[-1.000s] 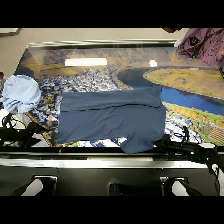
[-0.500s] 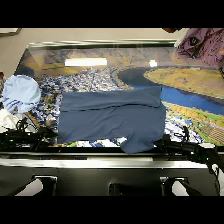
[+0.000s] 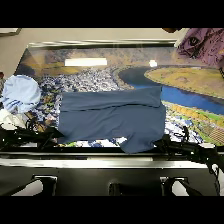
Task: Fold the clothes and pants, and hang the long-sleeved shirts on hangers.
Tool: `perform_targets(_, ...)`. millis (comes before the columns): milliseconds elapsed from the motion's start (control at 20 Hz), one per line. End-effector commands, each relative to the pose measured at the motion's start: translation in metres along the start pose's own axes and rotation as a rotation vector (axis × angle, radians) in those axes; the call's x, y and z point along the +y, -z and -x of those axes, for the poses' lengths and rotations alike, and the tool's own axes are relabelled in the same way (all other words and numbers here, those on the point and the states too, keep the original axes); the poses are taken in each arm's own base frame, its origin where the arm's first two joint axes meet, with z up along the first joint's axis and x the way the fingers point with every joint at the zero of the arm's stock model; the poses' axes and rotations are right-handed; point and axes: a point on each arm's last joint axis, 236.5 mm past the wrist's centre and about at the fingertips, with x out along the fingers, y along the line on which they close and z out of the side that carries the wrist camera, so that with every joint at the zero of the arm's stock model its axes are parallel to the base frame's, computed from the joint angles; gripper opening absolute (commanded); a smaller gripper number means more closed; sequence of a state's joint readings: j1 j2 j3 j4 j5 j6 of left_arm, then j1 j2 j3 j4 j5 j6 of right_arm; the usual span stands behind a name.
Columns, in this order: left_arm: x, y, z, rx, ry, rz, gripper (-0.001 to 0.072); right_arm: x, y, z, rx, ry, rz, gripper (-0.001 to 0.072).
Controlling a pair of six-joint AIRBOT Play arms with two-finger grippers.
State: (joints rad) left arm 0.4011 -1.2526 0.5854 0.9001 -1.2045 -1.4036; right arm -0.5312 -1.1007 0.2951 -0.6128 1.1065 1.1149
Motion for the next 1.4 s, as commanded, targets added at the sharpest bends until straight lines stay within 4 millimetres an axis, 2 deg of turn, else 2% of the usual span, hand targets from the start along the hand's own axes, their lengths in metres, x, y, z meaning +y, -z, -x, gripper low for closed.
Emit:
perform_targets(0,0.004,-0.005,-0.008,-0.009,-0.026,0.004,0.0556,0.000,0.001,0.000,0.002,-0.001,0.001,0.0032)
perform_targets(50,0.003,-0.005,-0.009,-0.007,-0.025,0.003,0.0421,0.000,0.001,0.000,0.001,-0.001,0.001,0.0032)
perform_targets(150,0.000,-0.005,-0.008,-0.008,-0.014,0.004,0.0023,0.001,0.001,0.000,0.004,-0.003,0.002,0.0031)
perform_targets(400,-0.019,0.004,0.008,0.007,0.022,-0.038,0.0017,0.013,0.016,0.007,0.052,-0.030,0.009,0.0029)
perform_targets(550,-0.016,0.012,0.032,-0.059,-0.053,-0.039,0.0016,0.014,0.027,0.024,0.028,0.036,0.047,0.0028)
perform_targets(650,-0.010,0.026,0.051,-0.093,-0.115,-0.031,0.0016,0.017,0.041,0.039,0.005,0.082,0.057,0.0028)
perform_targets(750,-0.008,0.042,0.069,-0.133,-0.159,-0.019,0.0016,0.034,0.059,0.053,-0.025,0.065,0.067,0.0028)
perform_targets(900,-0.017,0.052,0.090,-0.238,-0.153,-0.033,0.0016,0.049,0.083,0.070,-0.089,0.058,0.072,0.0027)
perform_targets(1000,-0.020,0.053,0.094,-0.265,-0.145,-0.043,0.0016,0.064,0.082,0.084,-0.170,0.050,0.119,0.0027)
perform_targets(1100,-0.021,0.043,0.094,-0.287,-0.144,-0.064,0.0016,0.081,0.072,0.097,-0.212,0.037,0.180,0.0027)
perform_targets(1200,-0.028,0.029,0.092,-0.316,-0.109,-0.058,0.0016,0.093,0.058,0.105,-0.215,0.037,0.245,0.0027)
perform_targets(1350,-0.045,0.007,0.087,-0.350,-0.023,-0.049,0.0016,0.118,0.023,0.108,-0.207,-0.032,0.303,0.0027)
